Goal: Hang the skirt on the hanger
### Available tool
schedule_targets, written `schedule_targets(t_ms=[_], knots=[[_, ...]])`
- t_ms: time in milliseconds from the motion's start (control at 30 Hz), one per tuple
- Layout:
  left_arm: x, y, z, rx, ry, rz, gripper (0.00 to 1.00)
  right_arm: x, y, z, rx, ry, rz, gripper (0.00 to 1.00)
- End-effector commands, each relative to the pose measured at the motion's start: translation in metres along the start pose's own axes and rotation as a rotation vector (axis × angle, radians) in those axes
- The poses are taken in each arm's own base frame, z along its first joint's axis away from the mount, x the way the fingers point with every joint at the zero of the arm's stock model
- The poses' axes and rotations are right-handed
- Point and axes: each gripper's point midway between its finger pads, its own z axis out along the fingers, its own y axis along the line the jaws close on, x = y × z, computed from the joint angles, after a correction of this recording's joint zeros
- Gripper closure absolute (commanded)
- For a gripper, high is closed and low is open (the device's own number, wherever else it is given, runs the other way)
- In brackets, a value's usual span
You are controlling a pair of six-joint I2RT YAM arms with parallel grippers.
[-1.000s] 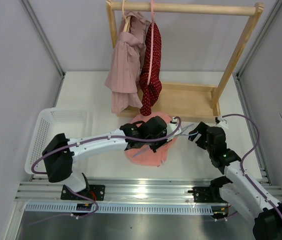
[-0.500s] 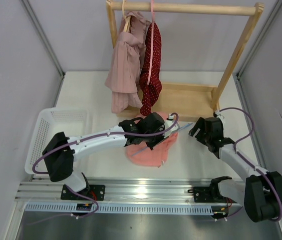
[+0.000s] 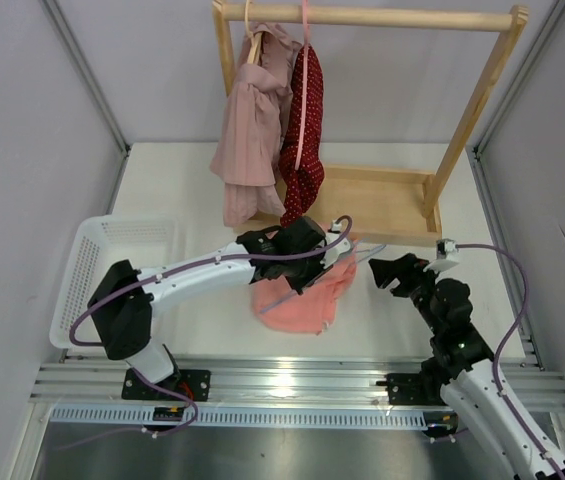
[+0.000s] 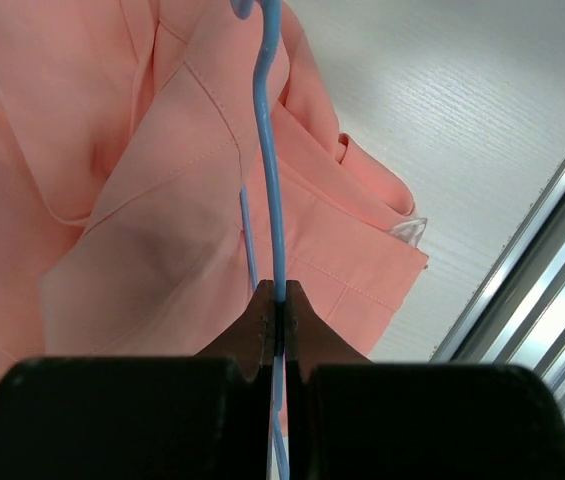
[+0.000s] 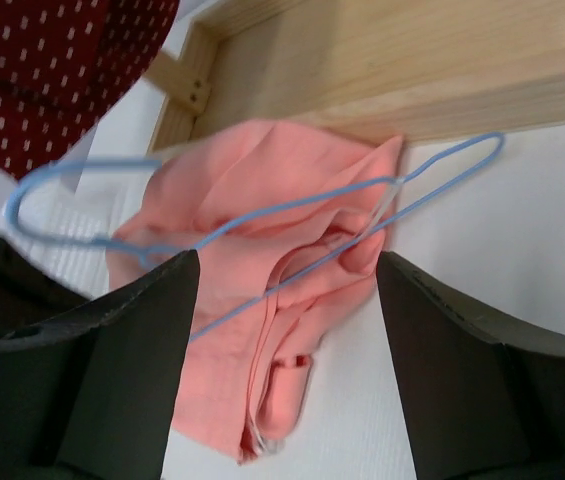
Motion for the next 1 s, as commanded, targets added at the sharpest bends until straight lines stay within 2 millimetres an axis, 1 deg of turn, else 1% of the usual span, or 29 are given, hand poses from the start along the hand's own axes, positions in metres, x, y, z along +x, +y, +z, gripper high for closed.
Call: schedule_targets(t_ms=[0,67,100,167,200,233,267,300,333,400,433,467,600,700,867,967], knots=[[0.003,-0.002,0.0,0.037,0.041,-0.042,1.0,0.008,0.02,-0.003,-0.117,-0.013,-0.08,0.23],[0.001,-0.003,0.0,0.043,0.041,-0.042,1.0,0.014,0.033,-0.002,-0.157,-0.015,-0.119,0.24],[0.001,-0.004,0.001,0.053,0.042,-0.045,1.0,0.012,0.032,0.0,-0.141,-0.032,-0.16,0.24],[-0.003,-0.005,0.0,0.059,0.038,-0.046,1.0,0.016,0.048,0.004,-0.178,-0.02,-0.204,0.24],[-0.001,-0.004,0.001,0.061,0.048,-0.052,1.0,0.014,0.054,0.006,-0.195,-0.035,-0.235,0.24],[-0.001,-0.005,0.002,0.065,0.052,-0.051,1.0,0.016,0.055,0.011,-0.178,-0.023,-0.253,0.24],[-0.004,-0.004,0.001,0.065,0.048,-0.051,1.0,0.019,0.06,0.012,-0.187,-0.015,-0.268,0.24],[-0.004,-0.004,0.002,0.066,0.054,-0.051,1.0,0.017,0.062,0.015,-0.183,-0.027,-0.278,0.24],[-0.006,-0.005,0.001,0.07,0.05,-0.05,1.0,0.02,0.058,0.02,-0.155,-0.027,-0.298,0.24],[-0.009,-0.005,0.001,0.074,0.047,-0.049,1.0,0.017,0.064,0.023,-0.167,-0.045,-0.304,0.24],[-0.008,-0.006,0.001,0.078,0.053,-0.051,1.0,0.019,0.062,0.026,-0.158,-0.041,-0.316,0.24],[-0.008,-0.006,0.002,0.08,0.055,-0.048,1.0,0.017,0.063,0.028,-0.154,-0.05,-0.317,0.24],[-0.01,-0.006,0.0,0.082,0.057,-0.045,1.0,0.008,0.07,0.029,-0.151,-0.087,-0.338,0.24],[-0.007,-0.005,0.0,0.081,0.072,-0.045,1.0,0.004,0.079,0.027,-0.168,-0.1,-0.343,0.24],[-0.007,-0.007,-0.003,0.088,0.073,-0.044,1.0,0.002,0.087,0.027,-0.182,-0.117,-0.344,0.24],[-0.008,-0.007,-0.004,0.088,0.068,-0.044,1.0,0.005,0.086,0.032,-0.169,-0.115,-0.35,0.26]])
